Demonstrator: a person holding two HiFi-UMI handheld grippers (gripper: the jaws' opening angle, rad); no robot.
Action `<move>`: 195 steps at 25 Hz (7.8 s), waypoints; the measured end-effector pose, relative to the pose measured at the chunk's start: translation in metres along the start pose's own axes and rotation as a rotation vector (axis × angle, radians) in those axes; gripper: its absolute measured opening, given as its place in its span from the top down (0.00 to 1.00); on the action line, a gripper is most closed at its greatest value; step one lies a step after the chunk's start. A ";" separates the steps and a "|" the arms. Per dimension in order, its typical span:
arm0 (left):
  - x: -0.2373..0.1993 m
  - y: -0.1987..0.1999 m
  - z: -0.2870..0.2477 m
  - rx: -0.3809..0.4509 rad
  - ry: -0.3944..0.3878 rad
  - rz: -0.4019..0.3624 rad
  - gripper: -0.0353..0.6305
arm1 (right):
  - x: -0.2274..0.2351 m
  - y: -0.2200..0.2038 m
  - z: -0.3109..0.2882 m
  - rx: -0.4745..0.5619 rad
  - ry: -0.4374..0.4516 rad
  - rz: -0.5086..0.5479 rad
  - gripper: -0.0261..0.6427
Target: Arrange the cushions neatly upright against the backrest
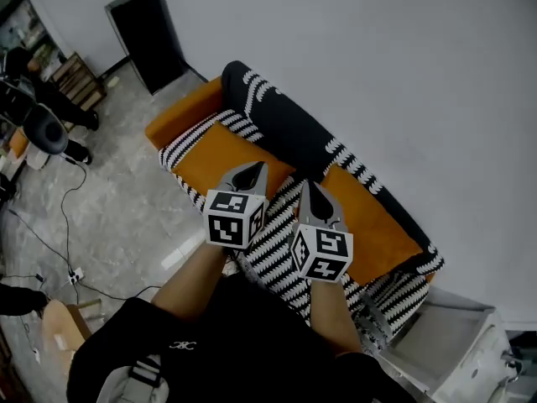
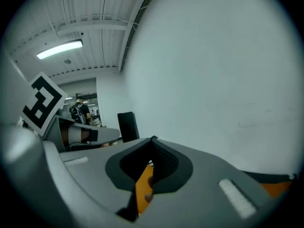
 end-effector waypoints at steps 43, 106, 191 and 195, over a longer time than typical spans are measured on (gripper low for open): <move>-0.436 -0.013 -0.011 -0.128 -0.143 0.030 0.93 | -0.264 -0.075 -0.256 -0.220 -0.232 -0.014 0.95; -0.582 -0.296 -0.214 -0.644 -0.238 -0.329 0.92 | -0.124 -0.417 -0.280 -0.797 -0.501 -0.287 0.93; -0.305 0.070 -0.297 -0.288 -0.577 -0.332 0.93 | -0.013 -0.021 -0.307 -0.127 -0.848 -0.264 0.95; -0.288 0.105 -0.267 -0.212 -0.655 -0.353 0.93 | -0.053 0.019 -0.301 -0.030 -0.860 -0.215 0.95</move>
Point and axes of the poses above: the fingertips, and each gripper's own axes: z backward along the fingers, x to its right, y out of its top, the point moved 7 cm from there along z, backward along the fingers, and after that the axes turned 3 degrees about z, right-handed, at the moved point
